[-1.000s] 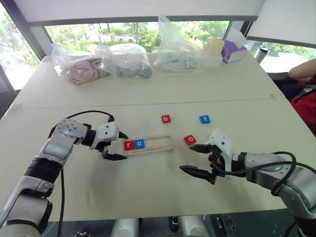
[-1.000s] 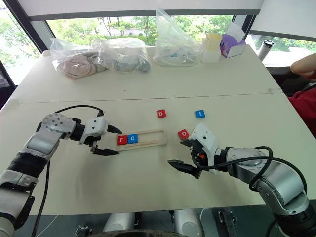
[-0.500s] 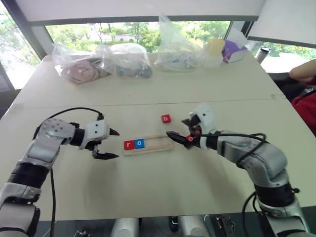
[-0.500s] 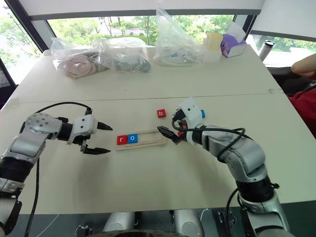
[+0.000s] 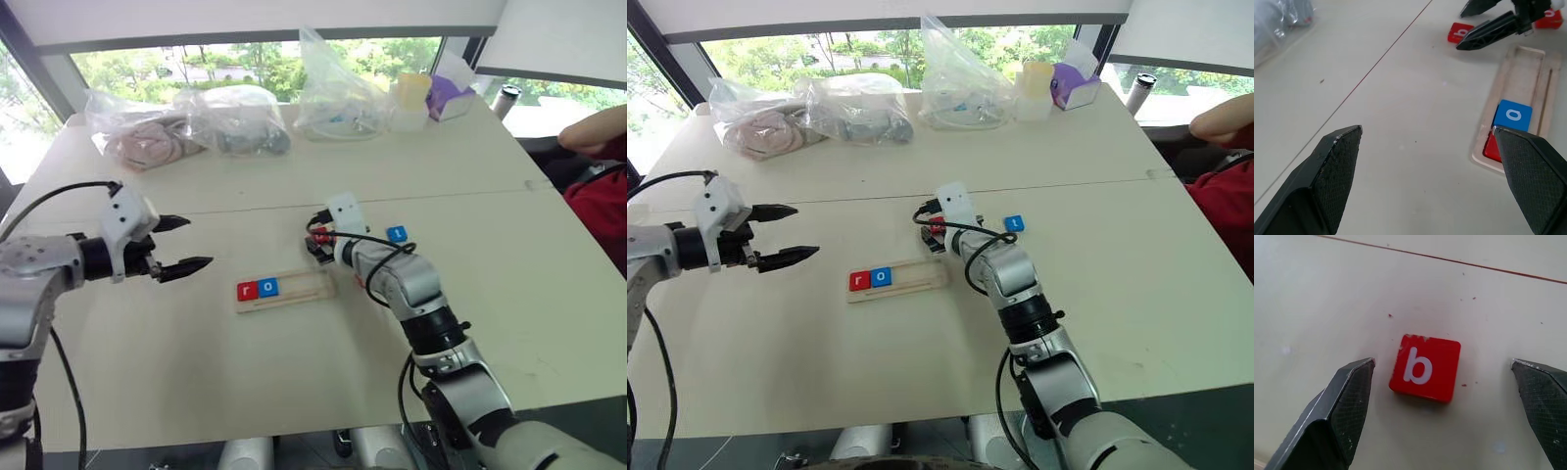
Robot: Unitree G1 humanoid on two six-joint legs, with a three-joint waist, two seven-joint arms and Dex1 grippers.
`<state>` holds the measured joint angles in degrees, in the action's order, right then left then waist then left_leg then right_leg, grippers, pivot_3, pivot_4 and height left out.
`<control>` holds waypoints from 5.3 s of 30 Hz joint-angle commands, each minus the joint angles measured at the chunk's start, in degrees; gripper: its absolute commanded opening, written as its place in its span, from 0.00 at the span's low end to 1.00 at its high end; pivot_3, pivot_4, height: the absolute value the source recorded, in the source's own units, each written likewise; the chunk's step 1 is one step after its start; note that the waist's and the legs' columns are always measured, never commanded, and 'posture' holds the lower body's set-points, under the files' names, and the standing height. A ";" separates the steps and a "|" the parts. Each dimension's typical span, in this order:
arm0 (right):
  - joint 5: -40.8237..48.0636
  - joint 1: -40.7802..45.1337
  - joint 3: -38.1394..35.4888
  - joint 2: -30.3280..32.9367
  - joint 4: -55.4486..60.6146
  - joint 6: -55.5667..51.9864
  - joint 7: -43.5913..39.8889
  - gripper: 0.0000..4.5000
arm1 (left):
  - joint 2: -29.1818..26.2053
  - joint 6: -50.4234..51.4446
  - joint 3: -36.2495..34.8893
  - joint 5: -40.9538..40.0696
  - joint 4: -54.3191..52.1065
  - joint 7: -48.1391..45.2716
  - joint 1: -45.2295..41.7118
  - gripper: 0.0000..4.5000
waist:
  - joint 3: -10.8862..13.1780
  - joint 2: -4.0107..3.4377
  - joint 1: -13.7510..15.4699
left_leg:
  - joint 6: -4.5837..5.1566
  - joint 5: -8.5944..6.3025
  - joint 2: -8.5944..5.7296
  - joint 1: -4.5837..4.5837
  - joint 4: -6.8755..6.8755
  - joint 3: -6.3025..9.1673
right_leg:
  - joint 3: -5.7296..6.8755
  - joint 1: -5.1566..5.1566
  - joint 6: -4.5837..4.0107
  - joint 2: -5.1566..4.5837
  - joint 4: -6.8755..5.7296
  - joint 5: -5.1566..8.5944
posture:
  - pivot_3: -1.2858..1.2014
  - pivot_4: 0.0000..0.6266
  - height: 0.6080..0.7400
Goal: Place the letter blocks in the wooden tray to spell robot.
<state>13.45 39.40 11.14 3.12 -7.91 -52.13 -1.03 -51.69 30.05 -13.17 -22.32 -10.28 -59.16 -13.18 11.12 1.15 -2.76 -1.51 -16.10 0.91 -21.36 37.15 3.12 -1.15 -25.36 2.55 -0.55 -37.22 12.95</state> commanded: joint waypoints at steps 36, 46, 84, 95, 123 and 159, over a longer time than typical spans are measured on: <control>-12.57 -27.33 -19.96 -6.32 54.11 -36.14 4.23 0.59 | 12.82 5.15 22.32 -6.11 -6.53 -2.42 -14.60 1.00 | -0.02 -0.02 0.17 | -0.10 0.07 -0.03 0.02 0.10 0.32 | -0.22 0.08 -0.27 0.51 0.13 0.07 | 0.52 0.24 1.00; -13.33 -25.03 -8.19 26.24 53.59 -18.34 -7.38 1.00 | 9.64 6.37 21.41 -7.34 -7.86 -5.41 -11.66 1.00 | 0.04 -0.10 0.15 | -0.10 0.07 -0.12 -0.01 0.05 0.19 | -0.29 0.03 -0.22 0.40 0.23 0.13 | 0.52 0.24 1.00; -1.49 -18.90 -8.37 43.44 -6.02 48.13 -71.37 0.27 | -2.05 7.46 15.28 -7.25 -11.75 -4.15 -6.78 1.00 | 0.13 0.03 0.33 | -0.05 0.04 0.01 0.11 0.20 0.21 | -0.47 0.23 -0.07 0.71 0.14 0.03 | 0.52 0.24 1.00; 0.15 -1.38 2.60 27.95 8.85 28.92 -65.63 0.27 | -10.54 7.84 6.17 -7.49 -9.27 -7.14 0.34 1.00 | 0.15 -0.02 -1.10 | -0.06 0.04 0.14 0.15 0.08 0.28 | -0.47 0.08 -0.13 0.85 -0.02 -0.05 | 0.52 0.24 1.00; -11.52 14.14 14.55 9.48 -26.29 48.50 -74.09 0.27 | -7.29 14.39 -1.73 -12.55 -21.18 2.79 11.31 1.00 | 0.16 -0.01 0.19 | -0.09 0.06 0.10 0.06 0.11 0.29 | -0.38 0.04 -0.37 0.72 0.02 -0.19 | 0.52 0.24 1.00; -7.81 9.37 3.76 11.24 -12.13 38.56 -65.24 0.99 | -6.25 12.30 2.07 -10.86 -19.68 3.31 8.75 1.00 | 0.16 -0.01 0.40 | -0.10 0.06 0.10 0.01 0.10 0.34 | -0.37 0.02 -0.37 0.71 0.02 -0.19 | 0.52 0.24 1.00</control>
<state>3.59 51.07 16.32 13.53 -26.78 -10.37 -67.08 -57.97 42.91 -9.95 -32.70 -28.94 -56.02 -4.16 11.27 1.14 -2.36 -1.62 -16.03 1.00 -21.35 37.24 3.48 -1.49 -25.33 2.17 0.13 -37.19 12.76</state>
